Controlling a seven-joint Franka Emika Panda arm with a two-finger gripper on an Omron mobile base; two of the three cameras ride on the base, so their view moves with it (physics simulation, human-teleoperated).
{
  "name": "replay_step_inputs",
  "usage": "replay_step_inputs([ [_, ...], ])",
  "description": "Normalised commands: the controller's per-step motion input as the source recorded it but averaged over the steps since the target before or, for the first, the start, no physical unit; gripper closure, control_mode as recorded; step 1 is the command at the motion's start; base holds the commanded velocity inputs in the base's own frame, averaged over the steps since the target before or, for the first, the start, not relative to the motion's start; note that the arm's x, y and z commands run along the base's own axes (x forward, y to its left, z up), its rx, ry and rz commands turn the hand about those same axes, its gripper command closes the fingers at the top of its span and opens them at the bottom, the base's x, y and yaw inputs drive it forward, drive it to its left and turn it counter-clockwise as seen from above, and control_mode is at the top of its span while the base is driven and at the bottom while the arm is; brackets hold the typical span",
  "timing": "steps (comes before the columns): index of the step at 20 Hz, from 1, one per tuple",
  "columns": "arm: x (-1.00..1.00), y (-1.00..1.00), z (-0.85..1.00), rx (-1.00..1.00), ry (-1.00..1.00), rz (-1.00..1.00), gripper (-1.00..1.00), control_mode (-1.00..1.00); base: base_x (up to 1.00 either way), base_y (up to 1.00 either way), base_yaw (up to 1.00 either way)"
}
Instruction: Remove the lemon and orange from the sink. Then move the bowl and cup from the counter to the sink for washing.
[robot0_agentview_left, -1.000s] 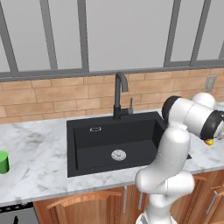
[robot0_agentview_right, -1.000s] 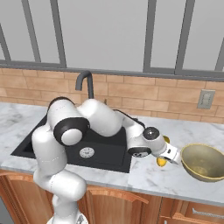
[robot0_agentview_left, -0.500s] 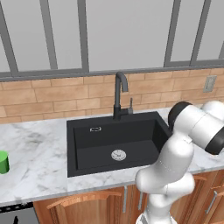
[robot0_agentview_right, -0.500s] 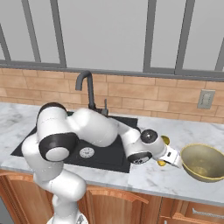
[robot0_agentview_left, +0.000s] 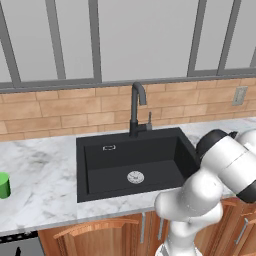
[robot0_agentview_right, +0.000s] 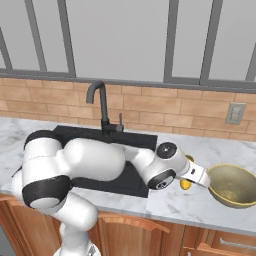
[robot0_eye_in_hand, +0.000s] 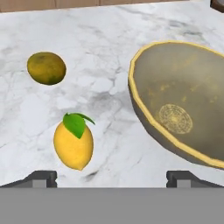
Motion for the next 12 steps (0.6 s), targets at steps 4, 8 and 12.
replay_step_inputs([
  [4, -0.13, -0.01, 0.49, -0.05, 0.00, 0.00, -1.00, -1.00, 0.00, 0.00, 0.00],
  [8, -0.14, -0.07, 0.41, -0.06, 0.01, 0.00, -1.00, -1.00, 0.00, 0.00, 0.00],
  [12, -0.13, -0.08, 0.18, -0.05, 0.07, 0.09, -1.00, -1.00, 0.00, 0.00, 0.00],
])
